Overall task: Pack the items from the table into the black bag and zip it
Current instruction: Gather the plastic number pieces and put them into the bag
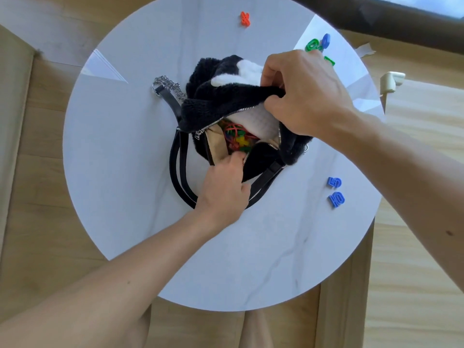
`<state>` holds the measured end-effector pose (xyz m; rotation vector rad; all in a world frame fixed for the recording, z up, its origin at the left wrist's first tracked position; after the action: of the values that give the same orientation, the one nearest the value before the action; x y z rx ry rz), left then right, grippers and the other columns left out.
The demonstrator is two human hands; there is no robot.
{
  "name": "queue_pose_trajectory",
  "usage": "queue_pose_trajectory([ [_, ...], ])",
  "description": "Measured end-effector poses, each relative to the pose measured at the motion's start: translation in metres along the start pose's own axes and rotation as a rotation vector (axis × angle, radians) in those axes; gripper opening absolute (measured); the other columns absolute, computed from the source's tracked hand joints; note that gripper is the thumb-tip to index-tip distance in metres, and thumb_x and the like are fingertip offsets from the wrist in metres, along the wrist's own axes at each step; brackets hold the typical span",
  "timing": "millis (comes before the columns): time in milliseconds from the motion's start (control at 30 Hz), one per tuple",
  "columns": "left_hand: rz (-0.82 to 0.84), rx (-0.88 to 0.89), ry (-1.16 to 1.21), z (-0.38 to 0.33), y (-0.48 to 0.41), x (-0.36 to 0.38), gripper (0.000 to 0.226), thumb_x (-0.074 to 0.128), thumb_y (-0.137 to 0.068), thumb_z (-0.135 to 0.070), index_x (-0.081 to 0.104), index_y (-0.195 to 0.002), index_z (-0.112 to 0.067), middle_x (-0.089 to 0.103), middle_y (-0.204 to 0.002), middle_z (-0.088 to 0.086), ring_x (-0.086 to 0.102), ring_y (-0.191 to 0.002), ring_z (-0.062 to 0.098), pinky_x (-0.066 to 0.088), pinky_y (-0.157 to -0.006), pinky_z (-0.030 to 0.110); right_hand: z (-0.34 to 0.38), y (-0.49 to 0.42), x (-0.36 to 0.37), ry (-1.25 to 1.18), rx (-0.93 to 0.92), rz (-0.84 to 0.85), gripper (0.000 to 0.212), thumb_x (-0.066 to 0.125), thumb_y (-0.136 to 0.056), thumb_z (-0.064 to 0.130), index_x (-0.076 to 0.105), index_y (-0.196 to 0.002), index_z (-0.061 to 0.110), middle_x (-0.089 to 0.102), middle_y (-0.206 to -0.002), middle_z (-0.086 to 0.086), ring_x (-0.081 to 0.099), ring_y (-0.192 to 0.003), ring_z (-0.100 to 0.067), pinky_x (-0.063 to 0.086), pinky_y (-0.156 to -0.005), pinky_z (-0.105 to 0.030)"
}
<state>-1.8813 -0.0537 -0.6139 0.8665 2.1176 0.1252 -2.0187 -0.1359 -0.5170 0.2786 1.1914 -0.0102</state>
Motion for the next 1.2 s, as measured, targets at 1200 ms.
queue_pose_trajectory([
  [1200,0.232,0.225,-0.141,-0.135,-0.089,0.222,0.018,0.055,-0.092,-0.009,0.064,-0.107,-0.011,0.058,-0.106,0.006,0.055,-0.096,0.024,0.05,-0.083,0.038,-0.27,0.224,0.155,-0.368,0.656,-0.182,0.029,0.074,-0.086,0.033,0.059,-0.104,0.018,0.054,-0.1,0.002,0.058,-0.078,-0.021,0.047,-0.062,-0.036],
])
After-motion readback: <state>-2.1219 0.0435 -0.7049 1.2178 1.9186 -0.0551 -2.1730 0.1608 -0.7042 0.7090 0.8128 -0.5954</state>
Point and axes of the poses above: each hand's wrist, its own y-axis away from the middle knuckle, its own x-axis out of the palm, z = x × y, the point moved 10 cm from there along -y, towards the middle knuckle
